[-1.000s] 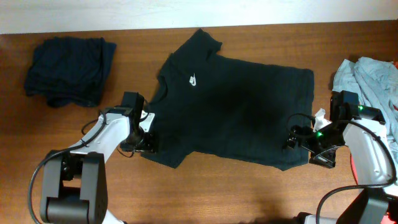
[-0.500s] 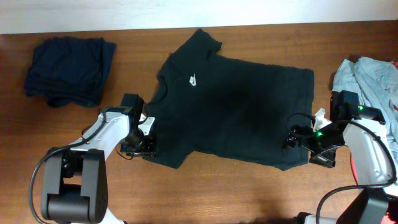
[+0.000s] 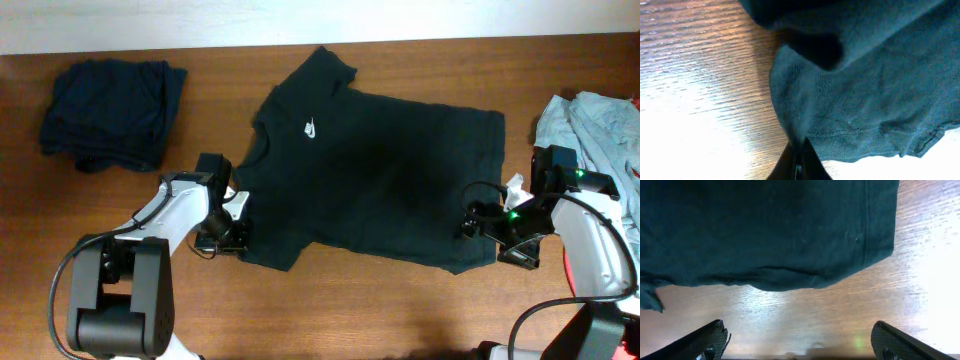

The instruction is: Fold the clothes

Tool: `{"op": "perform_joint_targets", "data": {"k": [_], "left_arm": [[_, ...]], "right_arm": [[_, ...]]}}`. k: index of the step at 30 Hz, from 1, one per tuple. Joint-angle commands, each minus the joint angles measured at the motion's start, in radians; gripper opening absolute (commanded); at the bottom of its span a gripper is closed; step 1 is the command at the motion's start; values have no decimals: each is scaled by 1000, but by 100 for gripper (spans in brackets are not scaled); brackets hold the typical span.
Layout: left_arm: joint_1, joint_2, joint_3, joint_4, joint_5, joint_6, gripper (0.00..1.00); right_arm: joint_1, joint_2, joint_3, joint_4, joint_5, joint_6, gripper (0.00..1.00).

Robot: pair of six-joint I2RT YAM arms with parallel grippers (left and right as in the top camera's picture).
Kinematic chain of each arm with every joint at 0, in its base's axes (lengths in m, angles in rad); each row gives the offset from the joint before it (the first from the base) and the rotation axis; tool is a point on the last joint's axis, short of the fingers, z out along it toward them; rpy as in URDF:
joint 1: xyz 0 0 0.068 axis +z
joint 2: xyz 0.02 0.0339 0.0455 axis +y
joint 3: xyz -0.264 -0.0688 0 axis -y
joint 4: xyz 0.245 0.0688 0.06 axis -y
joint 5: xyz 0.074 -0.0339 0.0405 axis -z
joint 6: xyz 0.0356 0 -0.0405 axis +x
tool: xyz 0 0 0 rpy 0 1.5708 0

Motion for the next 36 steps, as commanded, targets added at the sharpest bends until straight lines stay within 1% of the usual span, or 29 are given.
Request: {"op": "perform_joint_targets", "data": {"k": [1, 6, 10, 12, 14, 16, 18, 20, 22, 23, 24, 26, 30, 32, 36], "left_arm": [[-3, 64, -47, 18, 4, 3, 1], [0, 64, -19, 12, 4, -5, 1], [4, 64, 44, -11, 4, -16, 1], [7, 64, 71, -13, 4, -16, 1], [7, 64, 90, -12, 5, -22, 1], [7, 64, 99, -8, 5, -35, 1], [7, 64, 101, -5, 6, -53, 1], [7, 64, 101, -4, 5, -53, 1], [7, 64, 101, -4, 5, -53, 1], [10, 64, 101, -4, 5, -53, 0], [14, 64, 101, -5, 5, -54, 1], [23, 64, 101, -18, 9, -56, 1], [23, 64, 101, -28, 13, -65, 1], [23, 64, 101, -23, 37, -65, 1], [23, 64, 101, -11, 58, -65, 1]], "right_arm": [[-10, -19, -5, -18, 43, 34, 97], [-80, -19, 22, -66, 97, 55, 97], [-173, -19, 41, -97, 114, 63, 100], [-220, -19, 38, -101, 109, 63, 99], [-259, -19, 33, -109, 71, 63, 99], [-275, -19, 22, -114, -18, 63, 100], [-277, -19, 6, -111, -99, 63, 97], [-276, -19, -8, -100, -126, 64, 90], [-276, -19, -17, -84, -118, 67, 75], [-276, -19, -23, -73, -117, 71, 64], [-276, -19, -30, -63, -105, 94, 59], [-276, -19, -55, -40, -71, 148, 58], [-276, -19, -120, 36, -24, 164, 58], [-277, -19, -154, 71, -29, 192, 58], [-277, -19, -204, 129, -43, 193, 58]]}}
